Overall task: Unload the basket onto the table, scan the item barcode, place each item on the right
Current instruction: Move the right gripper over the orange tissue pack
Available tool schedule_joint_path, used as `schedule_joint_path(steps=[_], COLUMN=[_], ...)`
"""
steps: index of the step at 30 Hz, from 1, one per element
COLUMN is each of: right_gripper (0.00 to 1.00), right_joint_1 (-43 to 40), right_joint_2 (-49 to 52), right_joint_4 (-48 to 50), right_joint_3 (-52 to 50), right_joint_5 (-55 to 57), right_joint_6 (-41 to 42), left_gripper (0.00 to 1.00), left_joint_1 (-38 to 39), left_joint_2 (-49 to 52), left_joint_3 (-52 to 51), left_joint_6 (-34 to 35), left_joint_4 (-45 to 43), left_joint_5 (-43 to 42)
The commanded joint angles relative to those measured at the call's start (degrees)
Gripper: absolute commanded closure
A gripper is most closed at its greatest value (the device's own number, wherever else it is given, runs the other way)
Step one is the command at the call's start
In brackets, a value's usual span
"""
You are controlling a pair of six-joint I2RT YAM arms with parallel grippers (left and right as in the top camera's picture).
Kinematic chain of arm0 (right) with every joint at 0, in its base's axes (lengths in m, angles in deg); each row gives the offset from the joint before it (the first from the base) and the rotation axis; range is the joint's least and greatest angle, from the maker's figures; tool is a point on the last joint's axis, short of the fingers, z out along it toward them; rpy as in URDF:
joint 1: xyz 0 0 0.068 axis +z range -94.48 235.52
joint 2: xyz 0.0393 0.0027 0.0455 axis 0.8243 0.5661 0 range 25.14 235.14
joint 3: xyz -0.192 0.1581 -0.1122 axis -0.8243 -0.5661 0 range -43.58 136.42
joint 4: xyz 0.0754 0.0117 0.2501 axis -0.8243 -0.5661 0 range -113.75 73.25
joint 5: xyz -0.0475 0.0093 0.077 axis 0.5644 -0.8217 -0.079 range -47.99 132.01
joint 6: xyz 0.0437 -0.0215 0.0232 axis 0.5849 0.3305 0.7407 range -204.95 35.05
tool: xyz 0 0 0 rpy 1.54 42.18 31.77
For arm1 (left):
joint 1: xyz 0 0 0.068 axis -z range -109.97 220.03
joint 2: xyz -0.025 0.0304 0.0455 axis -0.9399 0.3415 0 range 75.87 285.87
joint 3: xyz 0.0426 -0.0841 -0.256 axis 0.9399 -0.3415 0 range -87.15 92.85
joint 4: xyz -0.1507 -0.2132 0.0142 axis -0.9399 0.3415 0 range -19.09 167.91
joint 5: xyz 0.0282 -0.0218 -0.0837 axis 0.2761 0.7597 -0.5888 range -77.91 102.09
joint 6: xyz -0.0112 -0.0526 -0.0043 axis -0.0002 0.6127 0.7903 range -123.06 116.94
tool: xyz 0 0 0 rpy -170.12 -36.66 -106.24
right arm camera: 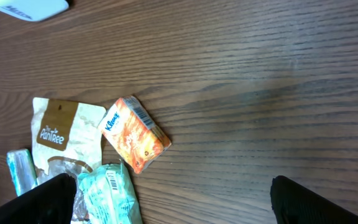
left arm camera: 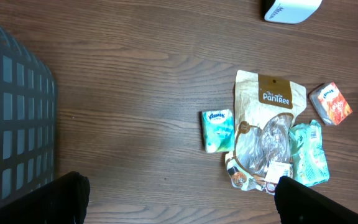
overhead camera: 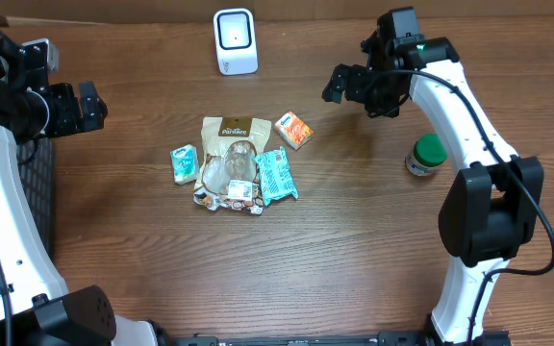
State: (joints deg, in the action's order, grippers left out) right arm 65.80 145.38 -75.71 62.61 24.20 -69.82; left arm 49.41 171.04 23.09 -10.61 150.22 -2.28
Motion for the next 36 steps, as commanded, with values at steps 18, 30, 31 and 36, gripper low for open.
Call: schedule_joint_path(steps=[18, 30, 31, 36], right_gripper=[0.34, 0.76, 0.81, 0.94], right_joint_1=[5.64, 6.43, 6.84, 10.32], right_joint_2=[11.91, 10.78, 10.73, 11.28], right_joint_4=[7.56, 5.75, 5.68, 5.11], right_joint_3=[-0.31, 3.65, 4.02, 2.89], right_joint_5=[-3.54, -10.34, -11.56, -11.69], right_joint_6=[-2.27, -5.57, -5.53, -2.12], left_gripper=[0.01, 0.01, 0.00, 0.01], left_joint_1=[0.39, 0.39, 0.39, 0.39], left_joint_2=[0.20, 0.20, 0.20, 0.20], left_joint_3=[0.48, 0.48, 0.48, 0.48], left_joint_6=[-1.03, -1.03, -1.03, -1.03], left_joint_4=[-0.04, -0.04, -0.04, -0.04], left_joint_5=[-0.26, -0.26, -0.26, -0.26])
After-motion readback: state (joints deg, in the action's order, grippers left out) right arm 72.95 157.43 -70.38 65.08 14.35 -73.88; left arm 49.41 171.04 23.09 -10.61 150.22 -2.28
